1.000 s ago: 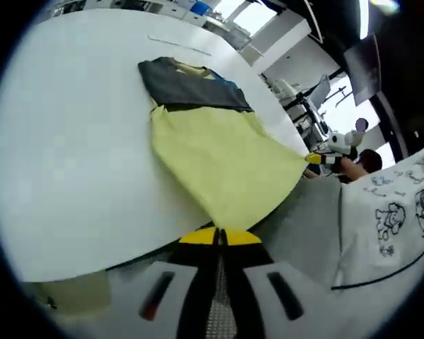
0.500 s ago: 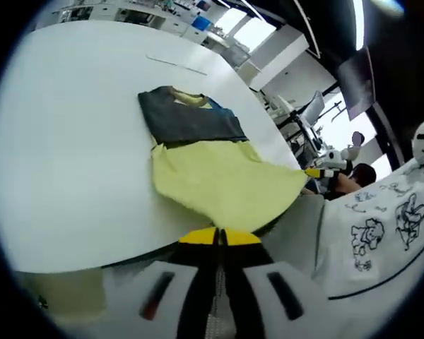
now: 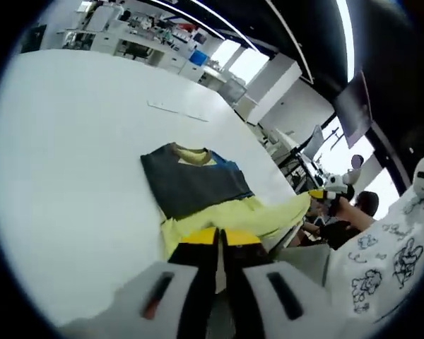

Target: Fold the garment on the visible template until the final outline fits inside the template.

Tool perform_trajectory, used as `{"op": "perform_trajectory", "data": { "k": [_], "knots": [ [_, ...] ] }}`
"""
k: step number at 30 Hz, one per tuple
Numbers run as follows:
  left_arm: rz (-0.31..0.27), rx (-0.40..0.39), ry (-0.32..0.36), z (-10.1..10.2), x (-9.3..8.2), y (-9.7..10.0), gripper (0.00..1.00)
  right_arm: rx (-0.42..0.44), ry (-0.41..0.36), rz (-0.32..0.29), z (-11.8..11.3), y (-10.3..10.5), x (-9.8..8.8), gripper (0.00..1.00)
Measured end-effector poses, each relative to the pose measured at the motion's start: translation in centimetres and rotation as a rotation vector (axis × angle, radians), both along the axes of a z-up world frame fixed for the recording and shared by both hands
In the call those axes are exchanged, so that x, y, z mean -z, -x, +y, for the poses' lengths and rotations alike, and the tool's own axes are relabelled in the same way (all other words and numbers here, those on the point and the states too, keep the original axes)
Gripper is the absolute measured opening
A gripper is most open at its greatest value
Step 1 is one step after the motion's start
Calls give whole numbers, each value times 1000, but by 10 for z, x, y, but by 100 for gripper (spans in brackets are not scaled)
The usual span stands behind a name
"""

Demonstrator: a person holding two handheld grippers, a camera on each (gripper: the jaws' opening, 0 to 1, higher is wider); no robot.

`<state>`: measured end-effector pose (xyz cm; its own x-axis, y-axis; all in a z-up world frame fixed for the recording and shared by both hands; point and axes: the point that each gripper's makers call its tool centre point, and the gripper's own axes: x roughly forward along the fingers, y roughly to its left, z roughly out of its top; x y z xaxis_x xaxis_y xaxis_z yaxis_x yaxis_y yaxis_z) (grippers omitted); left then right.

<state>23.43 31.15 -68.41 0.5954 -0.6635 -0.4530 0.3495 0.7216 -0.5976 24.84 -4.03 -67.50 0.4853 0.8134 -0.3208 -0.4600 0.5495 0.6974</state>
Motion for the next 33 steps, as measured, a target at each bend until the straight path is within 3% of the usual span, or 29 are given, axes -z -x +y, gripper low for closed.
{"op": "perform_trajectory", "data": {
  "k": [3,8,13,22,33],
  "knots": [
    [-58,-23,-35,10,-4,-27,0,-2,-2,-37,7,-25,-9,0],
    [-83,-99,31,16,-11,-69,0,9,20,-76,15,-63,-13,0],
    [-135,-97,18,13,-12,-99,0,72,-32,-80,15,-114,-14,0],
    [-121,-169,38,13,4,-152,0,156,-24,-49,5,-178,12,0],
    [-68,-271,104,18,30,-191,0,212,-10,23,10,-217,49,0]
  ]
}}
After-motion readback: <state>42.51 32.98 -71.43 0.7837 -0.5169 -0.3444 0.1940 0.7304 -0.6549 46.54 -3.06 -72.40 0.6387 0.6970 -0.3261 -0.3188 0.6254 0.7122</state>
